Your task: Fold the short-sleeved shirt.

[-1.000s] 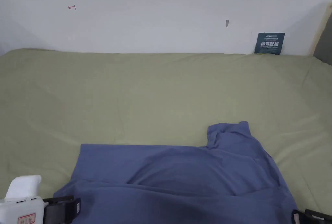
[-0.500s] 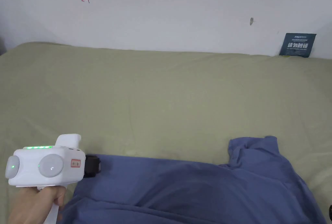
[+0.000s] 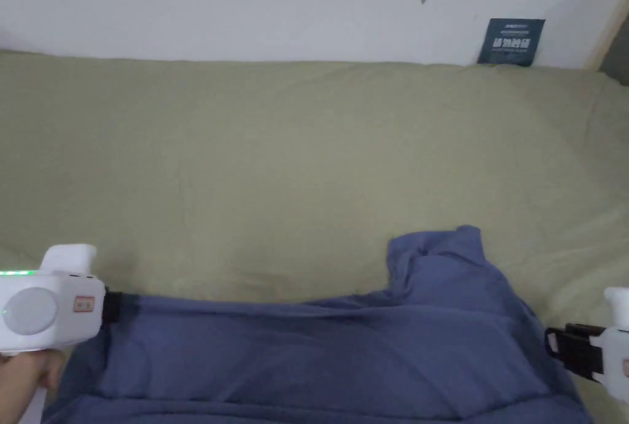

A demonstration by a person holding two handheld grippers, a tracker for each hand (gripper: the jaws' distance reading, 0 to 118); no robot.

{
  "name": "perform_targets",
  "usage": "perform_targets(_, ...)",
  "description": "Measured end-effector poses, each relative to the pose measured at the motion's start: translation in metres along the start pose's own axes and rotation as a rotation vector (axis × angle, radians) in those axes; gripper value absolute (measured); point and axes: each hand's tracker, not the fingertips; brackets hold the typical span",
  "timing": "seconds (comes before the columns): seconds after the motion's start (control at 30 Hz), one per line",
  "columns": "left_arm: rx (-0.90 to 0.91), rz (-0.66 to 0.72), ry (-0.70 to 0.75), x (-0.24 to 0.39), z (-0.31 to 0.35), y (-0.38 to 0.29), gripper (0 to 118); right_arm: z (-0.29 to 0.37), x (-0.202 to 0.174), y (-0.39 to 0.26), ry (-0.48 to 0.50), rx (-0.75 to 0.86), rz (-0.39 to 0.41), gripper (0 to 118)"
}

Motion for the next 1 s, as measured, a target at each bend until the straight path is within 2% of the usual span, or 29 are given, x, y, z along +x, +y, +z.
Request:
perform_targets(0.1, -0.015, -0.027, 0.027, 0.002, -0.001, -0.001, 0, -0.011, 0.000, 0.017, 0.013, -0.011, 0.005, 4)
perform_targets(0.13, -0.019, -0.021, 0.029, 0.003, -0.001, -0.001, 0, -0.017, 0.001, 0.025, 0.008, -0.024, 0.006, 22)
perform_targets(0.2, -0.027, 0.001, 0.022, 0.003, -0.002, -0.002, 0, -0.031, 0.002, 0.037, -0.009, -0.050, 0.006, 75)
perform_targets(0.23, -0.031, 0.003, 0.021, 0.002, 0.001, 0.001, 0, -0.042, 0.005, 0.043, -0.011, -0.060, -0.008, 94)
perform_targets(0.27, -0.035, 0.002, 0.018, 0.003, 0.001, 0.000, 0, -0.054, 0.011, 0.048, -0.008, -0.100, -0.007, 95)
perform_targets(0.47, -0.049, 0.009, 0.017, 0.001, 0.000, 0.000, 0, -0.103, 0.018, 0.062, -0.030, -0.244, -0.008, 94)
perform_targets(0.5, -0.051, 0.009, 0.018, 0.001, 0.000, 0.002, 0, -0.107, 0.018, 0.062, -0.023, -0.295, 0.009, 93)
perform_targets(0.53, -0.052, 0.009, 0.018, 0.001, 0.002, 0.000, 0, -0.101, 0.014, 0.060, -0.046, -0.273, 0.051, 86)
perform_targets(0.57, -0.053, 0.006, 0.018, 0.001, 0.004, -0.001, 0, -0.093, 0.013, 0.061, -0.045, -0.231, 0.060, 67)
perform_targets(0.6, -0.052, 0.003, 0.016, 0.000, 0.007, -0.002, 0, -0.085, 0.014, 0.063, -0.058, -0.207, 0.064, 34)
perform_targets(0.63, -0.051, 0.000, 0.010, -0.001, 0.008, 0.002, 0, -0.077, 0.018, 0.066, -0.012, -0.176, 0.039, 3)
perform_targets(0.7, -0.045, -0.010, 0.010, -0.001, 0.018, 0.001, 0, -0.061, 0.021, 0.069, -0.005, -0.145, 0.003, 3)
perform_targets(0.73, -0.035, -0.012, 0.003, -0.003, 0.026, 0.000, 0, -0.053, 0.021, 0.071, 0.021, -0.121, 0.023, 3)
perform_targets(0.77, -0.023, -0.008, -0.001, -0.003, 0.033, 0.003, 0, -0.040, 0.018, 0.070, 0.004, -0.107, 0.035, 3)
perform_targets(0.93, 0.048, -0.010, -0.045, -0.013, 0.087, -0.004, 0, 0.022, 0.014, 0.060, 0.047, -0.020, 0.009, 3)
perform_targets(1.0, 0.079, -0.009, -0.066, -0.018, 0.112, -0.015, 0, 0.050, 0.010, 0.050, 0.070, 0.019, 0.027, 3)
